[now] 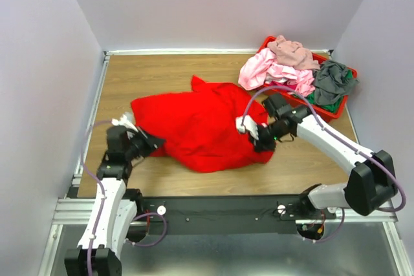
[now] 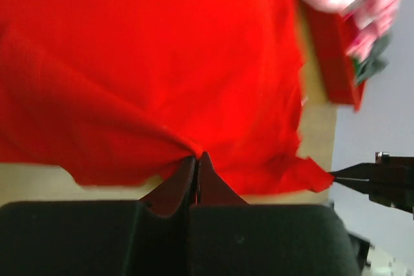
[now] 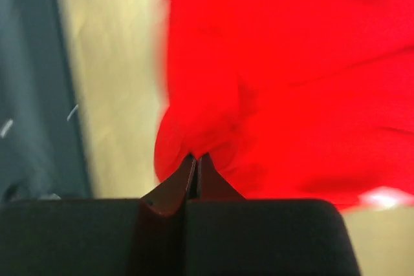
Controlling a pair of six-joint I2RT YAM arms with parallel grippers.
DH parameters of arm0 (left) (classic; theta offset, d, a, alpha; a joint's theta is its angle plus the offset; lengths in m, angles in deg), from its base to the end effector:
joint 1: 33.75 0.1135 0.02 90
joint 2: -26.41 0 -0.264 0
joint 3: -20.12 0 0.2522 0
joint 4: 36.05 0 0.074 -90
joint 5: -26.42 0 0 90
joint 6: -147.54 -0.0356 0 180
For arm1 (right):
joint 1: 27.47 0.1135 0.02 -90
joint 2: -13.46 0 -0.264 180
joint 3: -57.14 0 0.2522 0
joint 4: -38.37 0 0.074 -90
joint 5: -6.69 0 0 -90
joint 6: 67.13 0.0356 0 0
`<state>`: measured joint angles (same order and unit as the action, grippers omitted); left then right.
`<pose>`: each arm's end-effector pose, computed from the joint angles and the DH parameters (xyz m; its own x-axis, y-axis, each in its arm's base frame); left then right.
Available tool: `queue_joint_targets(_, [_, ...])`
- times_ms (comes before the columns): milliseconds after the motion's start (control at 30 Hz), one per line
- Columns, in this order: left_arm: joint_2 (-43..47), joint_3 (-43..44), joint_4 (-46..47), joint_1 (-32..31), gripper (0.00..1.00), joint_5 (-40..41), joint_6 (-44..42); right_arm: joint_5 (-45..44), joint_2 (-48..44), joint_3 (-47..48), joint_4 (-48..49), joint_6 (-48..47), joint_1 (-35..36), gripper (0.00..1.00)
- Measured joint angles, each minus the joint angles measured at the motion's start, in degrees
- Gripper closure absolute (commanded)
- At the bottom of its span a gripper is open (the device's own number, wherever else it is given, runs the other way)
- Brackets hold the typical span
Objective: Fold and stack the t-shirts
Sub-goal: Flatten the tshirt out
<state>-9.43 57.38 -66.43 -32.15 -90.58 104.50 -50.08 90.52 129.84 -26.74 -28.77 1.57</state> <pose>0.1510 -0.0120 0.2231 -0.6024 -0.6683 -0.4365 -0.0997 0.6056 -0.7895 0.2080 0.1378 0.2544 -0.0580 -0.7824 -0.6201 -0.9983 0.0395 0.0435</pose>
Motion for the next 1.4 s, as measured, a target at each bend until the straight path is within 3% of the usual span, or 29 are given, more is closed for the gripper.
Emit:
queue_joint_targets(167, [-0.37,-10.25,-1.31,-3.10,1.00,-3.50,2.64,-2.32,-0.33,-7.91,-3.32,-3.50,0.04,1.00])
queue_joint_targets(500, [-3.17,-6.60,-3.54,-7.02,1.00,-5.25,1.29,-3.37,-2.47,-9.73,-4.11,-3.93,0.04,0.99])
queue_joint_targets(667, [-0.31,-6.05,-7.69,-8.28,1.00,-6.03,0.61,-3.17,-1.51,-9.73,-4.92,-4.07,0.04,0.88])
queue_joint_targets(867, [3.52,-2.45,-14.21,-9.90,0.65,-7.82,-2.82,-3.39,-0.39,-8.55,-8.70,-5.03,0.04,0.80])
queue_joint_targets(1133, [3.85,19.41,-19.10,-9.99,0.58,-3.41,-11.47,-2.05,-6.01,-0.83,-9.70,-4.26,0.04,0.68])
queue_joint_targets(1167, [4.09,20.44,-19.47,-9.99,0.57,-2.67,-12.44,-1.95,-6.10,-0.66,-9.68,-4.24,0.04,0.59])
queue_joint_targets(1233, [4.33,20.59,-20.61,-9.99,0.55,-1.36,-13.57,-1.99,-5.75,-0.70,-9.81,-4.09,0.04,0.51])
queue_joint_targets(1367, [5.46,19.89,-23.58,-9.99,0.51,1.86,-14.67,-2.64,-5.49,-0.85,-9.18,-2.14,-0.04,0.40])
queue_joint_targets(1400, [6.10,19.76,-23.65,-9.99,0.46,3.26,-14.67,-2.82,-5.49,-0.85,-8.63,-1.25,-0.20,0.40])
